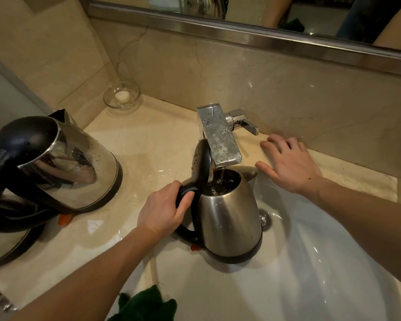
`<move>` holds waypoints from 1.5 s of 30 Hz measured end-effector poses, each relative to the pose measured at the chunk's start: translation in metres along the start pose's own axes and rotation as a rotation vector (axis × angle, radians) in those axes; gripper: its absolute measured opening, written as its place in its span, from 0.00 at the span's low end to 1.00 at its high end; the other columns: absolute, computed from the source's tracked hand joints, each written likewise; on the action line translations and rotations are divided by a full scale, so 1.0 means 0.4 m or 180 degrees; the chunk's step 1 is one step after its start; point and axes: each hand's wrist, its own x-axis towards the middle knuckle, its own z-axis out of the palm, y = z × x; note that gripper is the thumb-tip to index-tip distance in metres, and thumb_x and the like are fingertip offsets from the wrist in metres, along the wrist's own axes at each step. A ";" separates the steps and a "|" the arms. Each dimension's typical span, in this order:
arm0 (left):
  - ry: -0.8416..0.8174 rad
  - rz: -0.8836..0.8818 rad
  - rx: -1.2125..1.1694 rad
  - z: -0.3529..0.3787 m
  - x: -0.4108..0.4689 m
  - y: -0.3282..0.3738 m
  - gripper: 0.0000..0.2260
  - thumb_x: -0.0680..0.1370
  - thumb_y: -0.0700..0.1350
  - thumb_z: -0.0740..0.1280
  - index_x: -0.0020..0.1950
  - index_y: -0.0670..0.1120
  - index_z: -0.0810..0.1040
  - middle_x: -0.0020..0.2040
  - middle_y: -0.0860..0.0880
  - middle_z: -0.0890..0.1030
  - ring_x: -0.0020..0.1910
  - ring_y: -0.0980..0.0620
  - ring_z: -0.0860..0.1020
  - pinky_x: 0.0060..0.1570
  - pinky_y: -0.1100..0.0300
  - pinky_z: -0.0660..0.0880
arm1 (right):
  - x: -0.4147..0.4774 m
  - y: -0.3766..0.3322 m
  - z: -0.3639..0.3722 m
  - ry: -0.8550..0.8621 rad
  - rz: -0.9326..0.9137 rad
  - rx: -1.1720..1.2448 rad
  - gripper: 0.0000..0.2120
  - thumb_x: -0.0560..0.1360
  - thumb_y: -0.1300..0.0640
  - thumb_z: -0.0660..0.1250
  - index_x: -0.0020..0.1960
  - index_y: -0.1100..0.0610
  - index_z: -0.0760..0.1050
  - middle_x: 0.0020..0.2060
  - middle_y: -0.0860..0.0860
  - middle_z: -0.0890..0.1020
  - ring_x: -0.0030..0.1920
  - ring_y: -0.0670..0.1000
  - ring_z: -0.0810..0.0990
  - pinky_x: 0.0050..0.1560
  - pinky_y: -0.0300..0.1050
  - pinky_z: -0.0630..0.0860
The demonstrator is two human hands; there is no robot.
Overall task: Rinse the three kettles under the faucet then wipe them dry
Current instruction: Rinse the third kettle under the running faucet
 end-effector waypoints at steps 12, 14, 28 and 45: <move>0.0034 -0.0025 0.0005 0.002 0.000 -0.002 0.27 0.75 0.67 0.45 0.51 0.48 0.73 0.39 0.52 0.77 0.36 0.52 0.75 0.38 0.55 0.75 | 0.001 0.000 0.002 -0.0029 0.0022 0.0011 0.30 0.77 0.33 0.45 0.68 0.51 0.65 0.68 0.53 0.68 0.59 0.59 0.69 0.60 0.56 0.67; 0.0036 -0.0029 -0.0015 0.002 -0.001 -0.002 0.27 0.75 0.66 0.45 0.51 0.48 0.73 0.39 0.52 0.77 0.36 0.53 0.75 0.38 0.55 0.75 | 0.000 0.000 0.001 -0.0022 0.0024 0.0014 0.30 0.77 0.33 0.45 0.68 0.51 0.66 0.68 0.53 0.69 0.59 0.59 0.69 0.61 0.56 0.67; 0.0034 -0.0016 0.0002 0.005 -0.001 -0.005 0.26 0.76 0.66 0.46 0.50 0.48 0.73 0.39 0.53 0.76 0.35 0.53 0.75 0.37 0.56 0.75 | 0.000 0.000 -0.003 -0.0029 0.0015 0.0009 0.29 0.78 0.33 0.46 0.69 0.51 0.65 0.69 0.53 0.68 0.59 0.60 0.69 0.62 0.56 0.66; 0.0014 -0.0011 -0.0014 0.003 -0.001 -0.003 0.26 0.75 0.66 0.46 0.52 0.48 0.73 0.39 0.53 0.76 0.36 0.54 0.75 0.37 0.58 0.75 | 0.001 -0.002 -0.004 -0.0085 0.0015 -0.0021 0.29 0.79 0.33 0.47 0.70 0.51 0.64 0.70 0.53 0.67 0.60 0.59 0.69 0.63 0.57 0.67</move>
